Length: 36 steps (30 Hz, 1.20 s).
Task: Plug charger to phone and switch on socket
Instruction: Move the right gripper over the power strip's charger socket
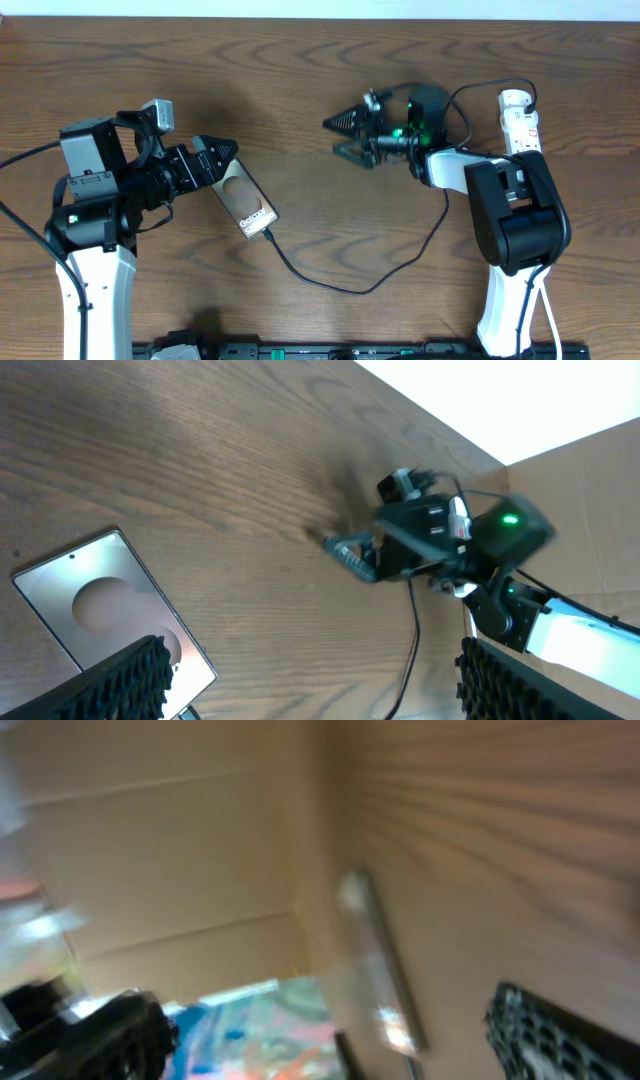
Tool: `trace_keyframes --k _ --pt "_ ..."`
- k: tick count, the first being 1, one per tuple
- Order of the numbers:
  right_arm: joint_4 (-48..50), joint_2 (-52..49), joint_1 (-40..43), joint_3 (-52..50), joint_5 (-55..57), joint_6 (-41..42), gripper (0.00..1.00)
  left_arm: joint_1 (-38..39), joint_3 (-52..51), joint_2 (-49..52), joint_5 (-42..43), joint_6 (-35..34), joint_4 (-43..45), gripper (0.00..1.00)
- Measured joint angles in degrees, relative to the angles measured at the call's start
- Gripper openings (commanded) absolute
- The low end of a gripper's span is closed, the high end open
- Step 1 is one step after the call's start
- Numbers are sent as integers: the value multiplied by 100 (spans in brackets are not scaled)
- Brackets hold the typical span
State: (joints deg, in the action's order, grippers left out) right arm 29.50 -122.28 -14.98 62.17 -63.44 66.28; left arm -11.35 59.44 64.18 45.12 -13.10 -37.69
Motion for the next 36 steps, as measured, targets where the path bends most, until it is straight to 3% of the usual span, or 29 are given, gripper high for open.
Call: trace_keyframes --k 5,13,18,22,29,36 --pt "-2380 459 52 -20 975 -1674 99 0 0 31 -2 2 -39 89" --pt "-5460 2789 802 293 3139 -3617 99 0 0 175 -2 7 -74 89" --pt "-6459 3825 1412 745 4686 -4310 99 0 0 367 -2 31 -157 89" --pt "-6618 4286 2039 1040 5685 -4787 99 0 0 564 -2 94 -199 89" --pt "-7580 3742 3187 2096 5932 -5569 99 0 0 789 -4 138 -197 89" --pt "-10045 1502 3644 5110 5449 -6745 99 0 0 796 -2 160 -210 89"
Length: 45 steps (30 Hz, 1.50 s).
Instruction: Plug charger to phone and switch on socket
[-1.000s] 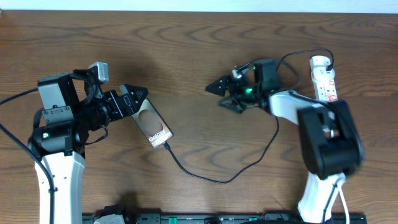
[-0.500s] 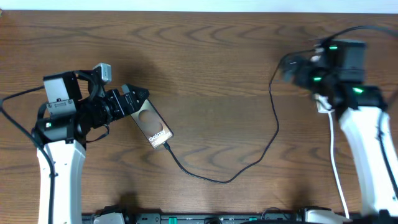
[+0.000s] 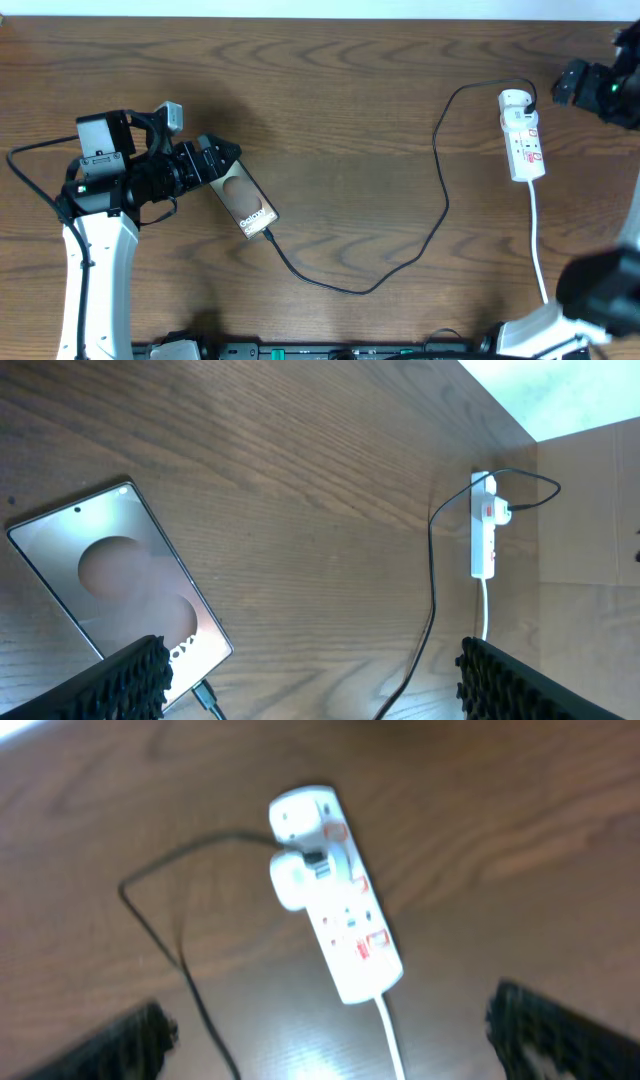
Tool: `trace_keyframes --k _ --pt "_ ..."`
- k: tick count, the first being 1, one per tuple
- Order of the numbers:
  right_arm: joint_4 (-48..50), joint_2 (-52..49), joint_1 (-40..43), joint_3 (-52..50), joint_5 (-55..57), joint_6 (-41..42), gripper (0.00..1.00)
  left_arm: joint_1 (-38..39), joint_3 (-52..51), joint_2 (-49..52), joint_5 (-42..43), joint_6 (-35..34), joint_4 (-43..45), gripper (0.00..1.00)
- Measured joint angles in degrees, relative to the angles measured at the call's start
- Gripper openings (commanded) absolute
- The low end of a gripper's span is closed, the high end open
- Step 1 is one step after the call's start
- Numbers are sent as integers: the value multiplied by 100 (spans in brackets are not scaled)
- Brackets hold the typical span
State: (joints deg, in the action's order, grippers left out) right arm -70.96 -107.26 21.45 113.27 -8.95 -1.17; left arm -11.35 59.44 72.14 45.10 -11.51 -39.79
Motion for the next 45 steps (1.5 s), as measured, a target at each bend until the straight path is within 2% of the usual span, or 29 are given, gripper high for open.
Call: trace_keyframes --k 5,13,20,45 --pt "-831 -1329 9 1300 -188 -391 99 0 0 2 0 0 -4 89" --pt "-957 -2612 9 1451 -861 -616 99 0 0 4 -2 0 -4 89" --pt "-951 -2802 9 1451 -1141 -713 99 0 0 7 0 0 -4 89" --pt "-605 -2824 7 1386 -966 -737 99 0 0 9 -2 0 -24 89"
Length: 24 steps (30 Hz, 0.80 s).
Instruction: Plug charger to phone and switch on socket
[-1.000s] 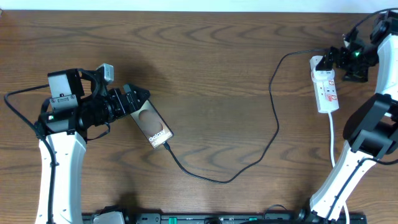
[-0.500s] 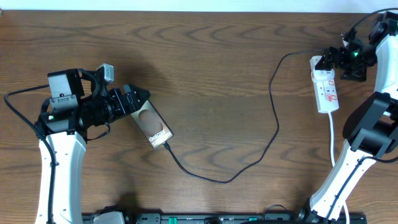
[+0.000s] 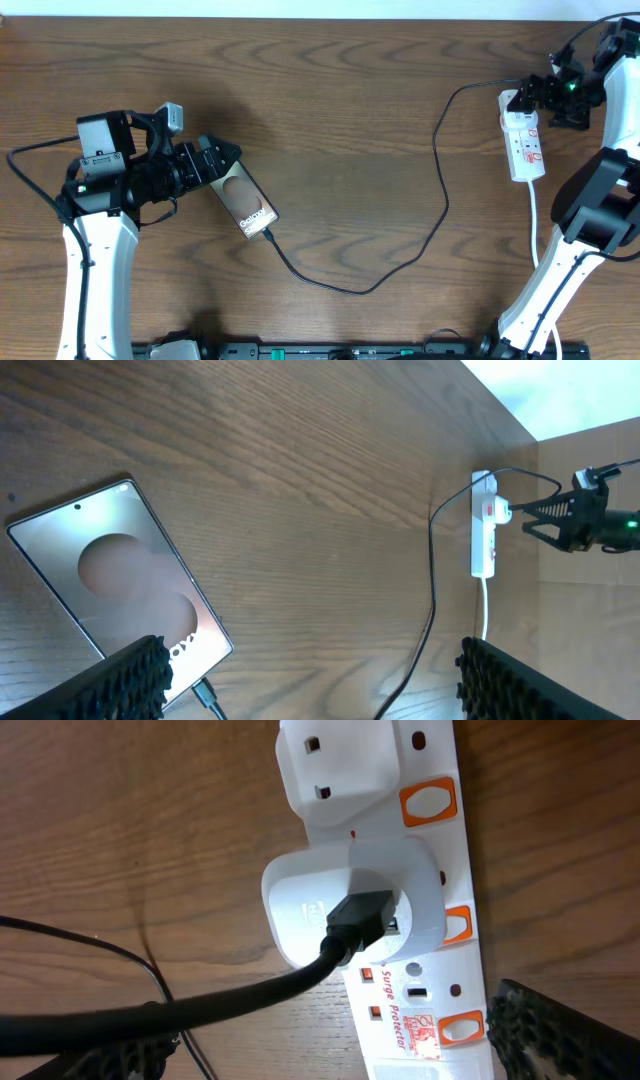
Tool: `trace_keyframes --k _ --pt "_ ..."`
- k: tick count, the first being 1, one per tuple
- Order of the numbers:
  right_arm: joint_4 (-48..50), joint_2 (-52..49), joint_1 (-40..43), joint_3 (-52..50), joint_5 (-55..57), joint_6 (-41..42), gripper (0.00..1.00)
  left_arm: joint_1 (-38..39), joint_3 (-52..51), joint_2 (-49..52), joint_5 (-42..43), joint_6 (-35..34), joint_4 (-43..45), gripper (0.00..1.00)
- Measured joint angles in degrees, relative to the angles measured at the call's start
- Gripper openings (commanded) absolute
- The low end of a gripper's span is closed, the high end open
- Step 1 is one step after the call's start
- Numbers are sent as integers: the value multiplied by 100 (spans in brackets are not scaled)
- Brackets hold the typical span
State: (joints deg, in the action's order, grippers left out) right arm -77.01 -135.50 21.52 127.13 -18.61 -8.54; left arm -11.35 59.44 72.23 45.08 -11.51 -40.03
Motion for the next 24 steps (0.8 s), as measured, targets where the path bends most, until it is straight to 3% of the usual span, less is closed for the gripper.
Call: trace_keyframes --k 24 --pt "319 -31 -181 -507 26 9 99 0 0 0 -44 105 -26 89"
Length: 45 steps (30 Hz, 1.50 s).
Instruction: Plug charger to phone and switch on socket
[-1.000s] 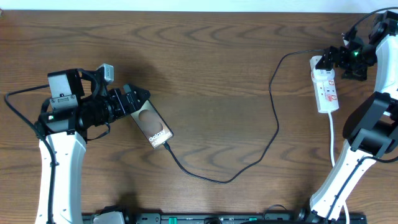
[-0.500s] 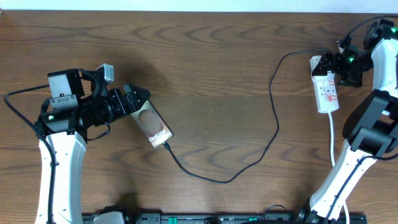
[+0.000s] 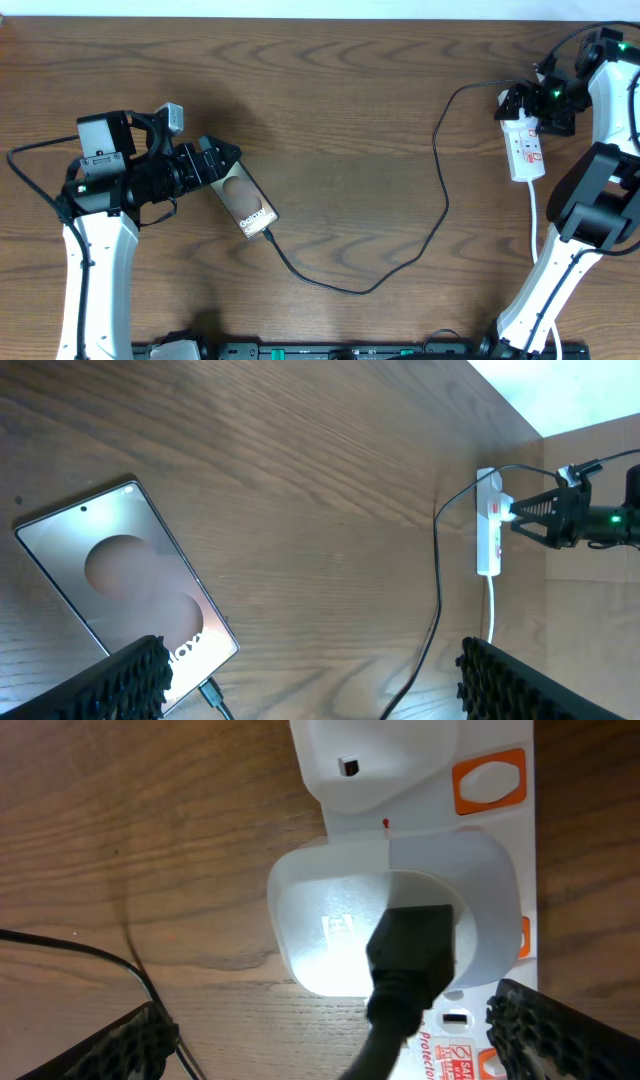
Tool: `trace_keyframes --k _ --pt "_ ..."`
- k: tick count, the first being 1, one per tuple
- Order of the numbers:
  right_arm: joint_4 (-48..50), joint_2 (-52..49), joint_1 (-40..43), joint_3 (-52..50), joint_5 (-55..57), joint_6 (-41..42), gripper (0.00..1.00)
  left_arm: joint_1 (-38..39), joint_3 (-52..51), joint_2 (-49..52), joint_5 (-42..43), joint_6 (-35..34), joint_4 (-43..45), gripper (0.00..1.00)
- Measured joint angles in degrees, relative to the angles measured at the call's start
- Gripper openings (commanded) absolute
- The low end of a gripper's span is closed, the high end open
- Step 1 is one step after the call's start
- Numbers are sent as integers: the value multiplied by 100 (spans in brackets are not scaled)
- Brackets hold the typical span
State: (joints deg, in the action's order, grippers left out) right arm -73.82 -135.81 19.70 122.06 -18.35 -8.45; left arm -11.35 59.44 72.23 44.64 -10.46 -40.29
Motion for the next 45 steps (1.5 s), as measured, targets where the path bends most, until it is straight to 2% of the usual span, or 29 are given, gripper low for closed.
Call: trace_keyframes --k 17,21,28,32,41,45 --pt "81 -247 2 2 122 26 99 0 0 0 0 0 -66 89" --pt "-144 -273 2 96 114 31 99 0 0 0 0 0 -107 90" --pt "-927 -435 72 1209 74 48 99 0 0 0 -2 0 -138 89" --pt "-1023 -431 151 1626 70 46 99 0 0 0 0 2 -188 90" --pt "-966 -431 162 1615 68 46 99 0 0 0 -2 2 -190 90" --pt "-723 -431 149 1285 55 46 99 0 0 0 0 2 -190 89"
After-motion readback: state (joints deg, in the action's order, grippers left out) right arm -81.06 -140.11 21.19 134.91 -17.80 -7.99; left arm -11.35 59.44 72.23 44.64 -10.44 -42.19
